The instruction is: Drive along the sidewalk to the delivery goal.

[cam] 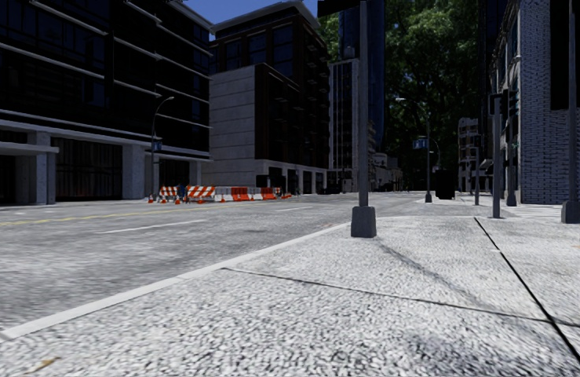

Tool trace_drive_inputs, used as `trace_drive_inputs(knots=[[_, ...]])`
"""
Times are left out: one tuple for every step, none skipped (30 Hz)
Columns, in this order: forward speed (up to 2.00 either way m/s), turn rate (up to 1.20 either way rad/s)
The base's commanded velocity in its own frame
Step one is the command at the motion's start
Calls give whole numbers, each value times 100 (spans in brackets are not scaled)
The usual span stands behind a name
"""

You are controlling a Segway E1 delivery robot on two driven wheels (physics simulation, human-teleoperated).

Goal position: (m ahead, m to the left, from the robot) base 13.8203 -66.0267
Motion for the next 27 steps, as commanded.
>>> trace_drive_inputs(knots=[[102, -80], [105, -80], [105, -80], [105, -80], [105, -80], [105, -80], [105, -80], [105, -80], [105, -80], [105, -80], [105, -80], [105, -80], [105, -80], [105, -80], [105, -80], [105, -80], [105, -80], [105, -80], [105, -80], [105, -80], [105, -80], [105, -80], [106, -80], [106, -80], [107, -80], [107, -80], [110, -80]])
